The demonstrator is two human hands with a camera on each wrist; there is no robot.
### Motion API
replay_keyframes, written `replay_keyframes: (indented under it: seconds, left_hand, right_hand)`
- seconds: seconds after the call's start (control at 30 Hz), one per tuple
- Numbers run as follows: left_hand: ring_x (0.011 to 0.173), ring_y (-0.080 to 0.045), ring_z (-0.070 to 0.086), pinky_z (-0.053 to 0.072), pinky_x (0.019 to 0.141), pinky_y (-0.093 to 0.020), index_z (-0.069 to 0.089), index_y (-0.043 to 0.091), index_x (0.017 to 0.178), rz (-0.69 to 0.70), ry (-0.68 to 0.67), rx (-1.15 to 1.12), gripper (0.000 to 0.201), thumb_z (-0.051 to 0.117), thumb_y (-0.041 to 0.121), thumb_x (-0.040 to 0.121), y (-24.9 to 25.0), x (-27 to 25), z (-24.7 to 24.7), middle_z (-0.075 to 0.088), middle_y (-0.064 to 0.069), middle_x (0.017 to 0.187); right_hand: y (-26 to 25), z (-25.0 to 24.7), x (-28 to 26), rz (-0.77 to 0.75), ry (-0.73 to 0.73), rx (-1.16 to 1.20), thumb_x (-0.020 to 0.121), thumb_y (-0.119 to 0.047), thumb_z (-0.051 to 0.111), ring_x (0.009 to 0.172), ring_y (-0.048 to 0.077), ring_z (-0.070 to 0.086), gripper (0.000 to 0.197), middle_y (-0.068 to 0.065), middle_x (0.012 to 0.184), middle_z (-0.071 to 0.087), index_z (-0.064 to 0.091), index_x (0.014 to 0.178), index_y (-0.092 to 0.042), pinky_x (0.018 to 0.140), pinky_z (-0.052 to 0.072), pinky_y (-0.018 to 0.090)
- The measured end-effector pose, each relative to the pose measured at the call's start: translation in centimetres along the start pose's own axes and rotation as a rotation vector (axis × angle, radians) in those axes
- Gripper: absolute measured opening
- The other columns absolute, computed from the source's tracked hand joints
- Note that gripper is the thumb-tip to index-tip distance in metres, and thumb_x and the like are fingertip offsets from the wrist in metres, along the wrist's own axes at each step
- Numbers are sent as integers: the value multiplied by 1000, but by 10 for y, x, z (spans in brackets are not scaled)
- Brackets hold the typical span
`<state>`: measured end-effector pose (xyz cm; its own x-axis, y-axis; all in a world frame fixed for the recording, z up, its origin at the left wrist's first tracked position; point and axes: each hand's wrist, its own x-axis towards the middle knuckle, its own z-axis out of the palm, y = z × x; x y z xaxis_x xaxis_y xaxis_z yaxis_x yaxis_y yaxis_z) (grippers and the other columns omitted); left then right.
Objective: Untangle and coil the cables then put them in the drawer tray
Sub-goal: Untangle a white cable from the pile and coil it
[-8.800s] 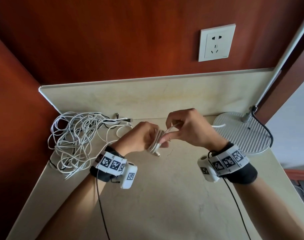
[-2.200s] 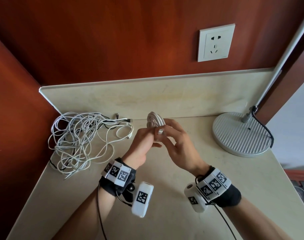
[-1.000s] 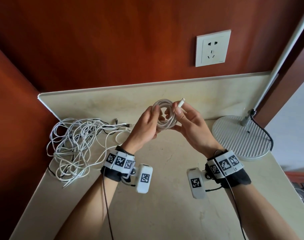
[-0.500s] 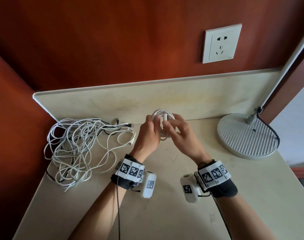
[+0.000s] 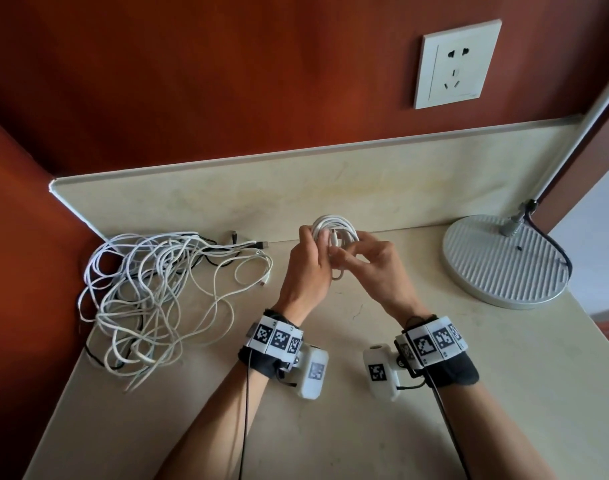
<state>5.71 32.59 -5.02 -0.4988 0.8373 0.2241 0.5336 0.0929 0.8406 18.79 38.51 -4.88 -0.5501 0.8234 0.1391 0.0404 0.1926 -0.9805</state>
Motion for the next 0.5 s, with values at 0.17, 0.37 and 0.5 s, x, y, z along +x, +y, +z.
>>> replay_keyframes:
  seconds: [0.17, 0.37, 0.5]
  left_hand:
    - [65, -15, 65, 43, 52, -27, 39, 16, 102, 42, -40, 67, 25, 35, 39, 110, 5, -2, 2, 67, 1, 81]
    - [62, -11, 63, 44, 48, -27, 37, 16, 101, 153, 4, 80, 22, 34, 37, 110, 26, 2, -1, 62, 3, 79]
    - [63, -4, 61, 40, 48, -17, 38, 16, 104, 246, 38, 60, 19, 35, 33, 111, 45, 16, -9, 62, 3, 82]
  right_hand:
    - [-1, -7, 1, 67, 32, -28, 90, -24, 80, 91, 14, 68, 23, -2, 97, 72, 81, 70, -14, 79, 48, 25]
    - [-5, -7, 10, 42, 312, -33, 76, -23, 90, 78, 15, 76, 41, 0, 94, 78, 59, 69, 3, 64, 60, 39]
    - [-34, -10, 25, -23, 316, 42, 82, -6, 80, 75, 13, 72, 34, 7, 103, 68, 51, 101, -3, 60, 61, 33]
